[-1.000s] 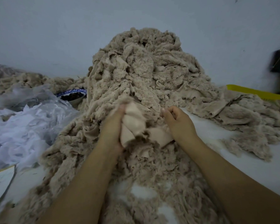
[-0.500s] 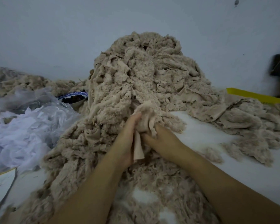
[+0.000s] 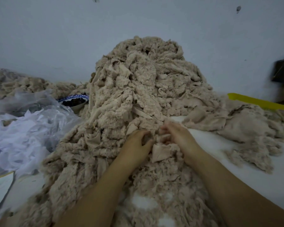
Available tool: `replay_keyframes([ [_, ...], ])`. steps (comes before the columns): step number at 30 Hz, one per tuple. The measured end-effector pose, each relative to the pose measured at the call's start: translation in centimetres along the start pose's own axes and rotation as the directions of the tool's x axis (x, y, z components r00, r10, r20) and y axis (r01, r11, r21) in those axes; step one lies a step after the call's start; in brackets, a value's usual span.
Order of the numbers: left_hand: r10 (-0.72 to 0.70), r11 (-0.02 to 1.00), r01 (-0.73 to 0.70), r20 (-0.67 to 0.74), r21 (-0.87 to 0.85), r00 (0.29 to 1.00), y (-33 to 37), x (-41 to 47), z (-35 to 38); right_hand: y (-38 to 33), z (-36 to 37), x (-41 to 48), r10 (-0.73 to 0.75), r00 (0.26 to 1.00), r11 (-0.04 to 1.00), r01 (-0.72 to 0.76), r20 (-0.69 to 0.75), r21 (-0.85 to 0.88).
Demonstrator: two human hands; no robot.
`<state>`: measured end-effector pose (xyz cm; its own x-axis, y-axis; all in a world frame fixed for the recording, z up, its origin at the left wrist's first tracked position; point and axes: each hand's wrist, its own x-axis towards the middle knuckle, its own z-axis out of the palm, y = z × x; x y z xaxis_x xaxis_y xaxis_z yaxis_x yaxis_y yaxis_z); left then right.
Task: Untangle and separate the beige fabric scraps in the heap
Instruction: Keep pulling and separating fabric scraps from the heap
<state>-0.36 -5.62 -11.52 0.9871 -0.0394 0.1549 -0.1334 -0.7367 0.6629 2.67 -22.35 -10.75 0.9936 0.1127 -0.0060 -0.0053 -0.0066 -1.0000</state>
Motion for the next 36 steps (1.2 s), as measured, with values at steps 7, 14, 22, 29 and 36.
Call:
replay_keyframes([
  [7, -0.074, 0.997, 0.073, -0.12, -0.016, 0.99, -0.3, -0.1, -0.4, 0.6, 1.6, -0.9, -0.109, 0.938, 0.865, 0.253, 0.329, -0.433],
  [14, -0.237, 0.808, 0.001, -0.324, -0.589, 0.916, 0.2, -0.6, -2.0, 1.1, 0.6, 0.2, -0.176, 0.975, 0.771, 0.221, 0.133, -0.597],
  [22, -0.003, 0.125, 0.047, 0.047, -0.991, 0.999, 0.9, -0.8, -2.9, 1.5, 1.1, 0.7, -0.285, 0.907, 0.759, 0.411, 0.309, -0.506],
  [29, -0.269, 0.477, -0.016, -0.163, -0.879, 0.949, 0.4, -0.2, -1.9, 1.6, 0.8, 0.4, -0.307, 0.929, 0.773, 0.37, 0.206, -0.516],
  [36, 0.001, 0.995, 0.002, 0.031, -0.1, 1.0, -0.4, -0.1, -0.4, -0.7, 0.5, -0.2, -0.312, 0.944, 0.934, 0.284, -0.11, -0.215],
])
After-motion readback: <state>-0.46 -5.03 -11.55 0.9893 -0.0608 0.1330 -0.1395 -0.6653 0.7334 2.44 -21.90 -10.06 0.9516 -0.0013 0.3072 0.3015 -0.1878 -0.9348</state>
